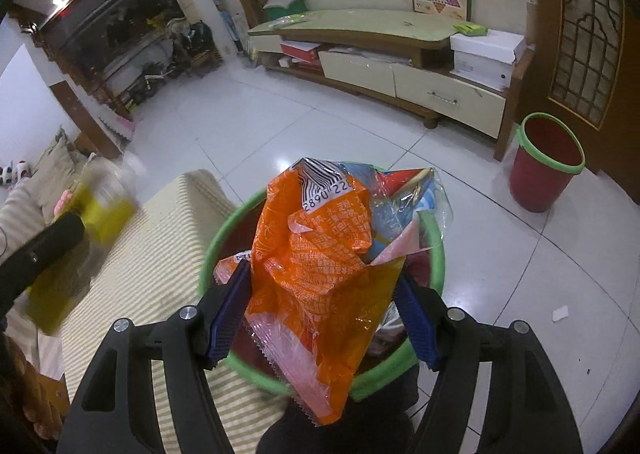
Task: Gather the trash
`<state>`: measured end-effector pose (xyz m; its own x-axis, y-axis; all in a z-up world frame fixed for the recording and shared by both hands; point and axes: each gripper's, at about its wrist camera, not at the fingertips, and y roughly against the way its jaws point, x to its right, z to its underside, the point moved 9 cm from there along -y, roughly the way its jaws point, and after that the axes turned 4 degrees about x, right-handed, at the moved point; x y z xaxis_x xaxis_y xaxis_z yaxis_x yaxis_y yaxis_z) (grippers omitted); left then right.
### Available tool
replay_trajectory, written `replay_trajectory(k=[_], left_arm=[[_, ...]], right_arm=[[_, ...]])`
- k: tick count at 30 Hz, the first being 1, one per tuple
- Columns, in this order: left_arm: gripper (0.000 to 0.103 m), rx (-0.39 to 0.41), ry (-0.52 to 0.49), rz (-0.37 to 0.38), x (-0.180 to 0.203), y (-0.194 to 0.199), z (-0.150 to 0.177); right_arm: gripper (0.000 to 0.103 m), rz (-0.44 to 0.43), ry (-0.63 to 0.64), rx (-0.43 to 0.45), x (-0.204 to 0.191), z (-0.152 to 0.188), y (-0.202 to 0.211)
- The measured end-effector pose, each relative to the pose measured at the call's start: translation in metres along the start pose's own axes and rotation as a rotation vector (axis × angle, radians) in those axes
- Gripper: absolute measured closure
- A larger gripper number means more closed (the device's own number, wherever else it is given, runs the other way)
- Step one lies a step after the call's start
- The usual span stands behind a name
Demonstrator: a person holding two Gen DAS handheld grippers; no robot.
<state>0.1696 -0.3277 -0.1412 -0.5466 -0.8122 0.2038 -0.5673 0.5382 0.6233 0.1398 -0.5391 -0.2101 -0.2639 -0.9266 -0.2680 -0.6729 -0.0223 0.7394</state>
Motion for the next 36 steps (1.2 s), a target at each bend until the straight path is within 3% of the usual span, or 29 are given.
replay_trajectory(k=[1,2,8,12,15,17,21,26,30,32,36], left_arm=[[0.036,0.003,-0.006,-0.002,0.002,-0.004,-0.002],[0.03,0.014,-0.008,-0.005,0.003,-0.004,-0.004],[0.012,0.066,0.021,-0.04,-0.012,0.023,-0.005],[0.01,0.111,0.068,-0.071,-0.031,0.054,-0.001],[0.006,0.162,0.092,-0.131,-0.052,0.082,0.003],[0.006,0.199,0.107,-0.176,-0.064,0.102,0.003],[0.005,0.248,0.116,-0.3,-0.091,0.139,0.007],[0.005,0.309,0.206,-0.37,-0.132,0.181,0.018],[0.005,0.294,0.214,-0.487,-0.164,0.204,0.027],[0.005,0.305,0.219,-0.504,-0.17,0.211,0.03],[0.005,0.314,0.267,-0.435,-0.176,0.213,0.04]], right_arm=[[0.03,-0.001,0.0,-0.007,0.001,-0.001,-0.004],[0.029,0.011,-0.001,-0.008,0.002,-0.002,-0.007],[0.021,0.04,0.004,0.057,-0.009,-0.006,0.009],[0.015,0.046,0.067,0.17,-0.038,-0.007,0.045],[0.006,0.039,0.105,0.267,-0.064,-0.009,0.072],[0.007,0.034,0.128,0.323,-0.084,-0.007,0.09],[0.007,0.004,0.142,0.324,-0.111,-0.004,0.1],[0.007,-0.013,0.174,0.35,-0.136,0.001,0.114],[0.007,-0.04,0.194,0.359,-0.154,0.004,0.118],[0.007,-0.07,0.183,0.35,-0.163,0.006,0.119],[0.007,-0.048,0.149,0.396,-0.175,0.003,0.127]])
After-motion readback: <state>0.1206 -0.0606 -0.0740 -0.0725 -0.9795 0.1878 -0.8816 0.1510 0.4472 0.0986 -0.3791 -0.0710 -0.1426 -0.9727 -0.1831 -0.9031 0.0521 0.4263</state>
